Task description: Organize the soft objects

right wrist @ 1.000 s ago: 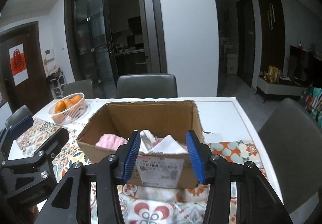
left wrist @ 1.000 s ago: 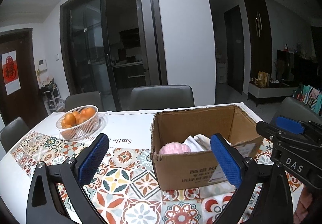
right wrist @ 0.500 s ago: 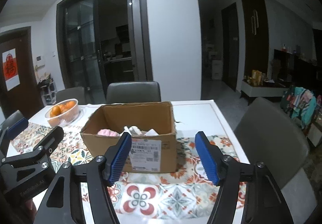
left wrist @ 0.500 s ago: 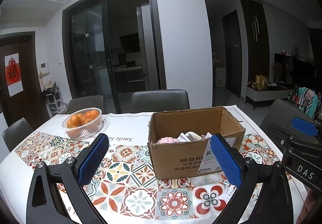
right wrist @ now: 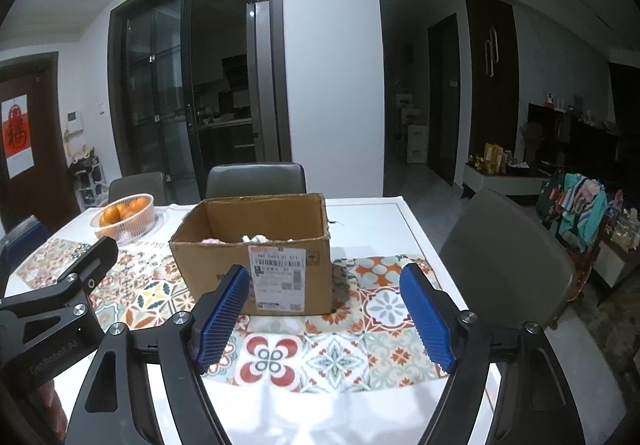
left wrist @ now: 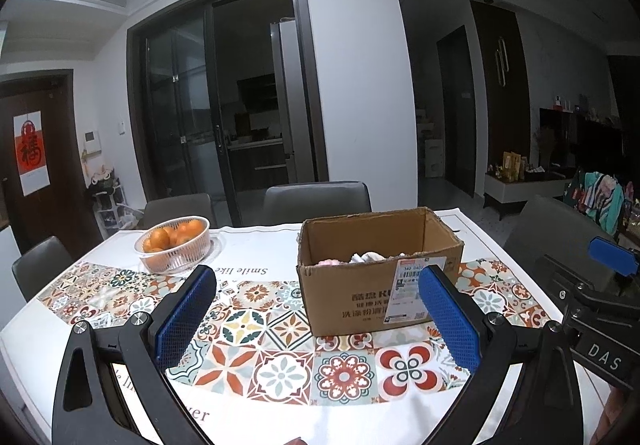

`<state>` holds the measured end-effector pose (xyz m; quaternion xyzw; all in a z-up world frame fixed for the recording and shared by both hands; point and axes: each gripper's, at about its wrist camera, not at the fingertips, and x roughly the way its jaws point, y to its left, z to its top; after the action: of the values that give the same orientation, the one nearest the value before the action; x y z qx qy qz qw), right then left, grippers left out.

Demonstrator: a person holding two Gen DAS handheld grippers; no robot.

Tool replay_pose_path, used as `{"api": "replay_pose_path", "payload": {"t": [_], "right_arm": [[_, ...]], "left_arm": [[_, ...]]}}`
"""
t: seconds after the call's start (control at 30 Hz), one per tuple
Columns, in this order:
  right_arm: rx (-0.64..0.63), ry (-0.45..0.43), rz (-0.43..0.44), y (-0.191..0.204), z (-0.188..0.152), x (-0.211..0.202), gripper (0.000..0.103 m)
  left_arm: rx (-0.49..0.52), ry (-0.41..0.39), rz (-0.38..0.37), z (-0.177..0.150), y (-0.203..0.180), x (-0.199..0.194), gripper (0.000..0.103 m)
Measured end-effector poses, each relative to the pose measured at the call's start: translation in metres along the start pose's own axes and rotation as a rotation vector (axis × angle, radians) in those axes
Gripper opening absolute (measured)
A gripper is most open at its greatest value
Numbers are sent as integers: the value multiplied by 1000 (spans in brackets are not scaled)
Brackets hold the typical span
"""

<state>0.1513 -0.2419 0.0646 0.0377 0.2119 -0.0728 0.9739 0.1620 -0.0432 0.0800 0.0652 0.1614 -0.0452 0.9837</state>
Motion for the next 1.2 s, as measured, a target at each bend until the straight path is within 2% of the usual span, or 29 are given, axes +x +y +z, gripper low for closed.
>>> {"api": "replay_pose_path", "payload": {"t": [0.5, 1.2], "right_arm": [[-15, -24, 6, 7, -7, -25, 79], [-14, -26, 25, 12, -10, -32, 79]], "left_arm": [[-12, -9, 2, -9, 10, -25, 103], [-2, -29, 25, -9, 11, -38, 103]]}}
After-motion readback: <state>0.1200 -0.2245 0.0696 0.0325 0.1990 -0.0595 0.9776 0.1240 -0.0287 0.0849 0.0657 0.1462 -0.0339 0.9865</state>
